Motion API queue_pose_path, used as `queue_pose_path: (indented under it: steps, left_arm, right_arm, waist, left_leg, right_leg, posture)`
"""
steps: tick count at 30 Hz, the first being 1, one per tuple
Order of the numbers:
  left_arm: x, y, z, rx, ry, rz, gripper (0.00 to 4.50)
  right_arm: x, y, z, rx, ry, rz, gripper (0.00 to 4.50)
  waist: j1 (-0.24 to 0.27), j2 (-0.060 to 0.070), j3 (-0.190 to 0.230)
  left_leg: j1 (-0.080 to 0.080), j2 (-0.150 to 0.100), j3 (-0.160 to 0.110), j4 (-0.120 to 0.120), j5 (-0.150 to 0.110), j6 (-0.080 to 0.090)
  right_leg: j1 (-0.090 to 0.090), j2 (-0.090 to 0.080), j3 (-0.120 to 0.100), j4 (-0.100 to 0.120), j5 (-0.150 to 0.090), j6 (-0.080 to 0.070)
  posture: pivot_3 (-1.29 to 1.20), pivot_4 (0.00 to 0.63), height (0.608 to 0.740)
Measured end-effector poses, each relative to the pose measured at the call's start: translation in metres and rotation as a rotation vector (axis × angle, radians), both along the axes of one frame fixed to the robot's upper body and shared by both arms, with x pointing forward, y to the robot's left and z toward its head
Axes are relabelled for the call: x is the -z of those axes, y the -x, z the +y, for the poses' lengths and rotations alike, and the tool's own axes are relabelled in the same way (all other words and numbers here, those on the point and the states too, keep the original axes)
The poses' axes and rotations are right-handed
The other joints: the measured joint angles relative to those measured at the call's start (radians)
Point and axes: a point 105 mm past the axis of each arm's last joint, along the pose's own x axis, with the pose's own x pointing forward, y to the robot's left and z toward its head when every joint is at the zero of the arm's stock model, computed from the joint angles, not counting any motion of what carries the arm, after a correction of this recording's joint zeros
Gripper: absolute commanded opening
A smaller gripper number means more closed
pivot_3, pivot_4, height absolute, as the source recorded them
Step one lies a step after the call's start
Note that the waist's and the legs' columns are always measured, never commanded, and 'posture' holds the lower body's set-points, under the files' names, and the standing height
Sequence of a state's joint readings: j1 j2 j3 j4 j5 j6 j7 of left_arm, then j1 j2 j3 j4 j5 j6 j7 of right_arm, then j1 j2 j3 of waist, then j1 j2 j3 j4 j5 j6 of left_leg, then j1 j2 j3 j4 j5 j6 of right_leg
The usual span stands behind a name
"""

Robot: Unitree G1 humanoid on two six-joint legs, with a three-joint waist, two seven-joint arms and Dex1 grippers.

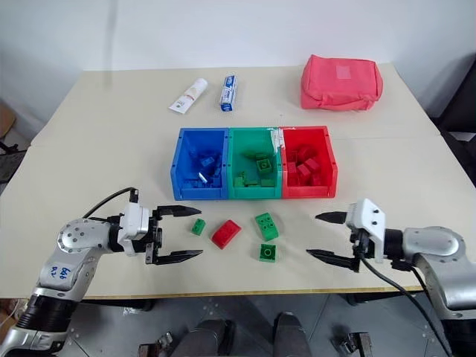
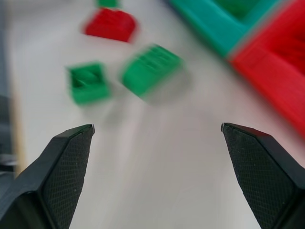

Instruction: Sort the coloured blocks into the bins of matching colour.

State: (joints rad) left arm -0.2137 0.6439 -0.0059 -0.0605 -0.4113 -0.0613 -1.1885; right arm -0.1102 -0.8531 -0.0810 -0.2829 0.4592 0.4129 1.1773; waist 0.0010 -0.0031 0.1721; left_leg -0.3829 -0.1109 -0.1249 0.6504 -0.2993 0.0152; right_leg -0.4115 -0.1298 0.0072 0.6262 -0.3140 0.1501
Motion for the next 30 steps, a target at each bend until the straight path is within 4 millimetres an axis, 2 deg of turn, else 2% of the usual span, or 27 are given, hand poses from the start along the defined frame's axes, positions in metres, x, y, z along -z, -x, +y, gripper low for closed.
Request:
queue_pose_path:
  steps: [4,8,11,18,19,22,24,27,30]
  left_arm:
    - [0.004,0.003,0.002,0.002,-0.014,0.008,4.5]
    - [0.005,0.004,0.004,-0.021,-0.008,0.014,4.5]
    - [0.007,0.011,0.002,-0.017,-0.014,0.02,4.5]
    - [0.001,0.015,0.002,-0.029,-0.01,0.011,4.5]
    - [-0.001,0.015,0.001,-0.025,-0.003,0.002,4.5]
    - [-0.006,0.014,-0.002,-0.048,0.023,-0.013,4.5]
    - [-0.01,0.011,0.001,-0.103,0.061,-0.013,4.5]
    - [-0.014,0.004,0.01,-0.213,0.114,0.002,4.5]
    - [-0.012,0.001,0.029,-0.331,0.145,0.024,4.5]
  right_arm:
    - [0.014,0.004,0.038,-0.097,0.01,0.062,4.46]
    - [0.037,0.007,0.056,-0.123,0.039,0.087,4.46]
    - [0.043,0.006,0.06,-0.128,0.058,0.066,3.87]
    - [0.043,0.005,0.061,-0.149,0.065,0.044,1.49]
    - [0.04,0.005,0.062,-0.158,0.053,0.046,1.48]
    - [0.02,-0.003,0.063,-0.166,-0.002,0.025,1.48]
    - [-0.009,-0.019,0.07,-0.132,-0.074,-0.03,1.48]
    - [-0.064,-0.049,0.082,-0.049,-0.18,-0.169,1.48]
    - [-0.082,-0.08,0.084,0.092,-0.136,-0.23,1.48]
  waist:
    - [0.001,0.0,0.0]
    - [0.008,0.0,0.0]
    - [0.01,0.0,0.0]
    - [0.014,0.0,0.0]
    - [0.014,0.0,0.0]
    - [0.013,0.0,0.0]
    - [0.005,0.0,0.0]
    - [-0.003,0.0,0.0]
    - [-0.003,0.0,0.0]
  left_leg:
    - [0.0,0.0,0.0,0.0,0.0,0.0]
    - [-0.001,-0.001,-0.001,0.0,0.0,0.0]
    - [-0.001,-0.001,-0.001,0.0,0.0,0.001]
    - [-0.001,-0.001,-0.001,0.0,-0.001,0.0]
    - [-0.001,-0.001,-0.001,0.0,0.0,0.0]
    - [-0.001,0.0,0.0,0.0,0.0,0.0]
    - [0.0,0.0,0.0,0.0,0.0,0.0]
    - [0.0,0.002,-0.001,-0.001,0.0,-0.001]
    - [-0.001,0.001,-0.001,-0.002,-0.001,-0.001]
  right_leg:
    - [0.0,0.0,0.0,0.0,0.0,0.0]
    - [0.0,0.0,0.0,0.0,0.0,0.0]
    - [0.0,0.0,0.0,0.0,0.0,0.0]
    - [0.0,0.0,0.0,0.0,0.0,0.0]
    - [0.0,0.0,0.0,0.0,0.0,0.0]
    - [0.0,0.0,0.0,0.0,0.0,0.0]
    - [-0.001,0.001,0.0,0.0,0.0,0.0]
    - [-0.001,0.002,0.0,0.001,0.0,-0.001]
    - [-0.002,0.001,-0.001,0.001,0.0,-0.002]
  posture:
    - [0.0,0.15,0.74]
    - [0.0,0.15,0.74]
    - [0.0,0.15,0.74]
    - [0.0,0.15,0.74]
    - [0.0,0.15,0.74]
    - [0.0,0.15,0.74]
    - [0.0,0.15,0.74]
    - [0.0,0.15,0.74]
    - [0.0,0.15,0.74]
